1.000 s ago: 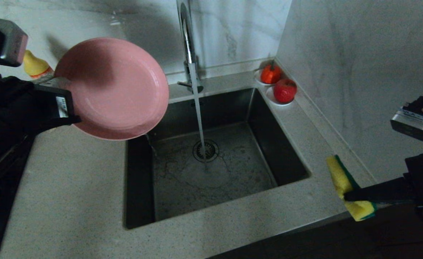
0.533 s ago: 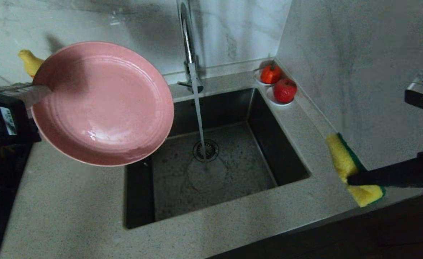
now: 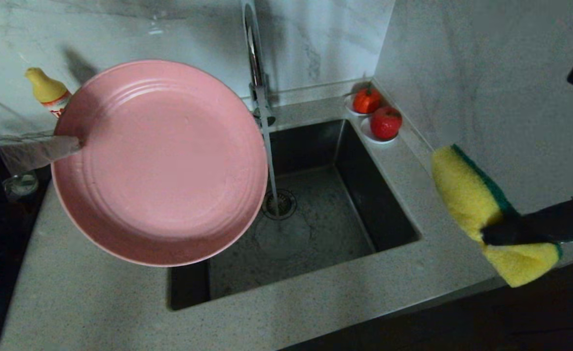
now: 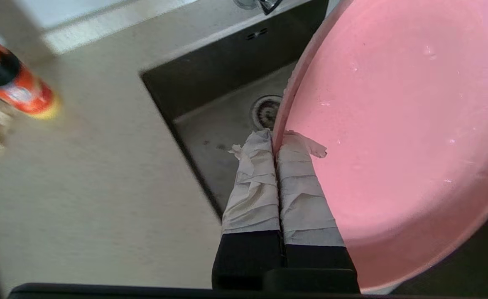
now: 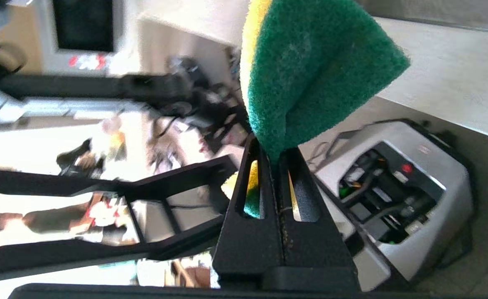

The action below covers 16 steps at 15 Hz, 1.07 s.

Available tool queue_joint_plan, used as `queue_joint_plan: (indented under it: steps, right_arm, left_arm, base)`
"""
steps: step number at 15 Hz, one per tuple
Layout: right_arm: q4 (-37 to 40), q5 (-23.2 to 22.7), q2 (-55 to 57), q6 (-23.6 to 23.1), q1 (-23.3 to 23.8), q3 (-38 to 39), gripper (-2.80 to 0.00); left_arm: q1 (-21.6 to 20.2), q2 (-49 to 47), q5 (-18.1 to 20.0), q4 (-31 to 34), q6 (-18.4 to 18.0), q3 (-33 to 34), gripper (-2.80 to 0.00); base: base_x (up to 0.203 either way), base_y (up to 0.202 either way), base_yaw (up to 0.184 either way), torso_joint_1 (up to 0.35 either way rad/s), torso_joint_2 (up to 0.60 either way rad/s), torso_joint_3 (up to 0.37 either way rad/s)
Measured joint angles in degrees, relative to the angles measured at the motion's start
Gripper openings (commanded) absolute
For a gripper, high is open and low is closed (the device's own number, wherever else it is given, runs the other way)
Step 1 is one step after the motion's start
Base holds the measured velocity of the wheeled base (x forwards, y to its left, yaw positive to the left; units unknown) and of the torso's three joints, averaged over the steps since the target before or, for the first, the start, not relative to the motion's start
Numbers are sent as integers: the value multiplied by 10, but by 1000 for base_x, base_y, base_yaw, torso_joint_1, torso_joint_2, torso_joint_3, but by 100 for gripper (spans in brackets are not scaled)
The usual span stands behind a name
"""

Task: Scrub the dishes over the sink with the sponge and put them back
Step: Wipe the plate

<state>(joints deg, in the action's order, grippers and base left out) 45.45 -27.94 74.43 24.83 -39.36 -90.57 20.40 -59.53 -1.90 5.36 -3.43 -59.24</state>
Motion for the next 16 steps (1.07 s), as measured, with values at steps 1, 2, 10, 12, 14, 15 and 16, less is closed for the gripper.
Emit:
queue_joint_plan:
  steps: [1, 2, 10, 12, 14, 15, 16]
  right_arm:
    - [4, -7, 8, 0, -12, -15, -280]
    - [7, -19, 17, 1, -24, -31, -280]
    - [34, -54, 125, 9, -122, -165, -280]
    - [34, -54, 154, 9, -138, -189, -280]
    - [28, -54, 180, 9, -150, -198, -280]
    - [27, -54, 193, 8, -155, -199, -280]
    - [24, -54, 205, 9, -157, -200, -280]
  left_arm:
    - [2, -1, 1, 0, 14, 0, -280]
    - [5, -2, 5, -3, 29, -1, -280]
    - [91, -7, 10, -53, 25, 27, -280]
    - [108, -5, 9, -55, 12, 38, -280]
    - [113, -8, 6, -82, 1, 48, -280]
    - [115, -14, -1, -106, -8, 53, -280]
    - [116, -21, -18, -125, -17, 61, -280]
  base:
    - [0, 0, 0, 0, 0, 0]
    - [0, 0, 0, 0, 0, 0]
    - [0, 0, 0, 0, 0, 0]
    - [0, 0, 0, 0, 0, 0]
    - [0, 0, 0, 0, 0, 0]
    - [0, 0, 0, 0, 0, 0]
    - [0, 0, 0, 0, 0, 0]
